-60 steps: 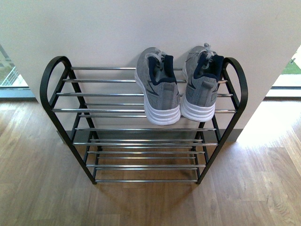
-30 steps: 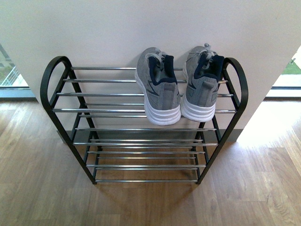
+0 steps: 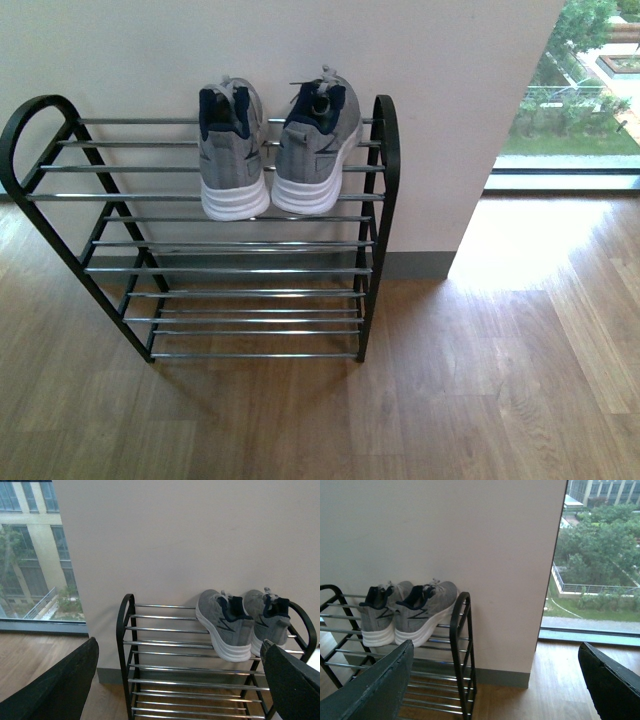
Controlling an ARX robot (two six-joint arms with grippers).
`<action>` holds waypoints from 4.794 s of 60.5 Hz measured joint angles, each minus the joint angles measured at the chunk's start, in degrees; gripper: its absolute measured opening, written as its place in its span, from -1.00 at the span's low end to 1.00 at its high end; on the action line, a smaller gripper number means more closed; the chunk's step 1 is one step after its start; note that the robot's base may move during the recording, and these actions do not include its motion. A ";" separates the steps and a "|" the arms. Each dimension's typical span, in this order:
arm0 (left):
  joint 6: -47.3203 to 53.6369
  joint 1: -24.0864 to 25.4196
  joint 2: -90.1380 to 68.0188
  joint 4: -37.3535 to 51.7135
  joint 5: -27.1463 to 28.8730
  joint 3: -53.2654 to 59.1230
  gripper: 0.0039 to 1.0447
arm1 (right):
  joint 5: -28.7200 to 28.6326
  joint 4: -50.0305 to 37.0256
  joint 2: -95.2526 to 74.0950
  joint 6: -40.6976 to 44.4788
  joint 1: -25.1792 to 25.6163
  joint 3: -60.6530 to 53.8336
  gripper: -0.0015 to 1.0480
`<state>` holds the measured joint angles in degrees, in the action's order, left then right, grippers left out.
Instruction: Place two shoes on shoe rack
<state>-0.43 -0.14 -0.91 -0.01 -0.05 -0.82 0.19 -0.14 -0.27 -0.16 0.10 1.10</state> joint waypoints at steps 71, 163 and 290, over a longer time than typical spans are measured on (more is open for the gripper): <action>0.00 0.00 0.00 0.00 0.02 0.00 0.83 | -0.13 0.04 0.00 -0.02 0.00 0.00 0.82; 0.00 0.02 0.00 0.00 0.04 0.00 0.83 | -0.15 0.15 0.00 0.00 0.00 0.00 0.82; 0.02 0.02 0.02 0.00 0.07 0.00 0.83 | -0.20 0.17 0.09 0.00 0.00 0.00 0.82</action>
<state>-0.40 -0.12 -0.89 -0.01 0.01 -0.82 -0.01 0.03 -0.19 -0.16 0.10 1.10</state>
